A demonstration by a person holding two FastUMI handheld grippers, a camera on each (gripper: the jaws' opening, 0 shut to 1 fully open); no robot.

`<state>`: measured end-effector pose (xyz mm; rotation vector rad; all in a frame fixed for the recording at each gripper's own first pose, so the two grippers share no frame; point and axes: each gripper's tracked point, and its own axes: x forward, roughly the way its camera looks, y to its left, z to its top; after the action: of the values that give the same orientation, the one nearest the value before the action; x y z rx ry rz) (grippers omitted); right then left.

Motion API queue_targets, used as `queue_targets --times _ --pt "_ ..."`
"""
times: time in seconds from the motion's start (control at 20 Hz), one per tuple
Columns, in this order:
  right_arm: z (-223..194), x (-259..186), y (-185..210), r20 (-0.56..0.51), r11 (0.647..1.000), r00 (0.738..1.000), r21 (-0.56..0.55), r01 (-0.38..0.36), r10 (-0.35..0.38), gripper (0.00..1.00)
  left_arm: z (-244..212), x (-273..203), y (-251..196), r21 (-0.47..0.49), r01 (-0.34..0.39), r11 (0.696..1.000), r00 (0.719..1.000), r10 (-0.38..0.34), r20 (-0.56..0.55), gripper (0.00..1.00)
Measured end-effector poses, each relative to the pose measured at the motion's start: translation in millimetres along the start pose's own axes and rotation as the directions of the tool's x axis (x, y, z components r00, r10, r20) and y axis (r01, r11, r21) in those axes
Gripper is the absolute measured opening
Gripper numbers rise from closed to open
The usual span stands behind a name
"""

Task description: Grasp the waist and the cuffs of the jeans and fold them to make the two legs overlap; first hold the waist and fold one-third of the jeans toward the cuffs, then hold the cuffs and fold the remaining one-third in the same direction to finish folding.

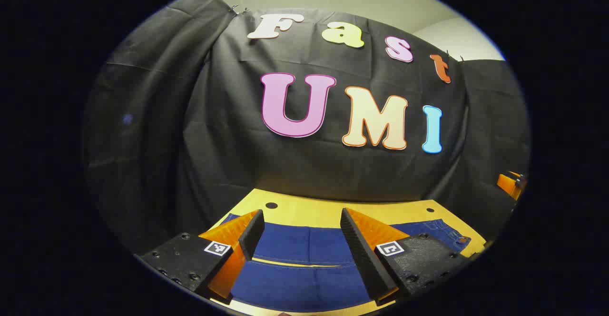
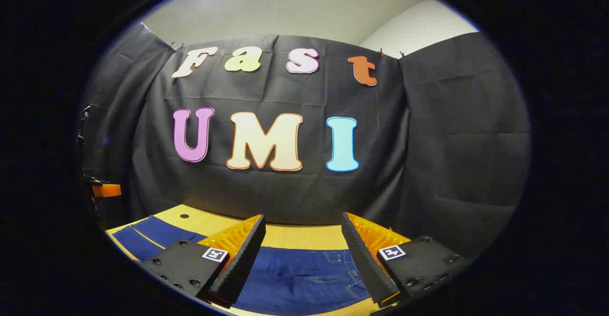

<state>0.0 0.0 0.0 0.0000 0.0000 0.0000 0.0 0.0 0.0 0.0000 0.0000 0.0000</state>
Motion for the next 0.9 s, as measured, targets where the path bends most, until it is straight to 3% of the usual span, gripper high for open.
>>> queue_targets --times 0.6,0.9 --pt "-4 -13 25 -0.026 0.999 0.998 -0.002 -0.048 0.048 0.98 -10 -25 49 -0.018 -0.066 0.998 0.998 0.066 -0.007 0.95" --pt "-19 -26 31 -0.073 0.998 0.996 -0.013 -0.054 0.053 0.99 -45 -35 70 -0.028 -0.005 1.000 0.994 0.002 -0.107 0.95"
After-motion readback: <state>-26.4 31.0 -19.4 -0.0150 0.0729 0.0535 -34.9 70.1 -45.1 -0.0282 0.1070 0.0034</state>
